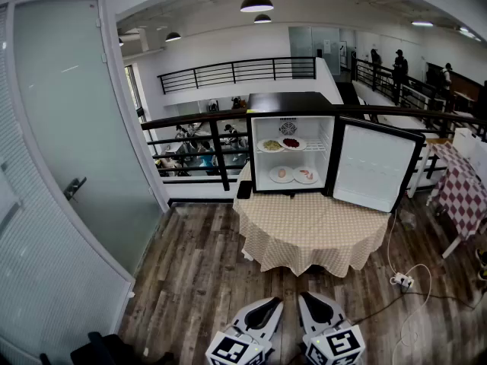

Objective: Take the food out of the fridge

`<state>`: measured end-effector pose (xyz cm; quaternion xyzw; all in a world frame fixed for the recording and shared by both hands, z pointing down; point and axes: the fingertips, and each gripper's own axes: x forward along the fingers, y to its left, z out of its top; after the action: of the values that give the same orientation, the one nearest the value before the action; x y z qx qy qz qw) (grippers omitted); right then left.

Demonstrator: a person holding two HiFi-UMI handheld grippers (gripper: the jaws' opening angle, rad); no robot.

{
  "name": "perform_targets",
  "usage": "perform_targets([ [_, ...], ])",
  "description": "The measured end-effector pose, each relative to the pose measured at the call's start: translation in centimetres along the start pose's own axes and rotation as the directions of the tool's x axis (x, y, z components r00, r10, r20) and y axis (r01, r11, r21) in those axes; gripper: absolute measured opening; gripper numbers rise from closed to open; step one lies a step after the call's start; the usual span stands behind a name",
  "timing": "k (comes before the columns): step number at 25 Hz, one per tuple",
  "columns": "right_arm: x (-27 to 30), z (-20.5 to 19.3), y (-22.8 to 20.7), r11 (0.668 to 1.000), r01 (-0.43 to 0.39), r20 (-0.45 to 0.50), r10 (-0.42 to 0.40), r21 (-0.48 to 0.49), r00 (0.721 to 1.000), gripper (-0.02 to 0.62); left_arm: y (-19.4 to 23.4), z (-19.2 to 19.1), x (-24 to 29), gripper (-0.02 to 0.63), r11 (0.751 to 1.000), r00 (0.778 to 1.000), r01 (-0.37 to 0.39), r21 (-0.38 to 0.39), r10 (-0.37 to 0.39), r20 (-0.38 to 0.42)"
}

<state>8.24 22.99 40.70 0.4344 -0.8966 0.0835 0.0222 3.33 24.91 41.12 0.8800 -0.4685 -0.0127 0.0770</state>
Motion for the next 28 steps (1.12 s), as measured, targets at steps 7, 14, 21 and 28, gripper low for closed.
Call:
perform_targets([
  [7, 2.7, 0.2, -1.1, 1.000, 0.014, 0.013, -0.014, 0.006, 1.000, 0.028, 2.5, 0.1, 1.6, 0.020, 1.000, 1.000, 0.002, -0.015, -0.002, 0.001],
  [14, 7.3, 0.6, -3.0, 0.999, 0.034, 0.011, -0.035, 0.026, 0.999, 0.028, 6.3, 0.6, 4.6, 0.020, 1.000, 1.000, 0.018, -0.020, -0.018, -0.003],
  [21, 13.8, 2.2, -4.9, 0.997, 0.052, 0.014, -0.053, 0.052, 0.998, 0.028, 11.8, 2.5, 8.6, 0.020, 0.999, 0.999, 0.046, -0.012, -0.046, -0.004],
  [28, 20.9, 3.1, -5.7, 0.993, 0.067, -0.004, -0.067, 0.096, 0.998, 0.028, 18.1, 4.1, 11.9, 0.020, 0.997, 0.997, 0.068, -0.020, -0.069, -0.019],
])
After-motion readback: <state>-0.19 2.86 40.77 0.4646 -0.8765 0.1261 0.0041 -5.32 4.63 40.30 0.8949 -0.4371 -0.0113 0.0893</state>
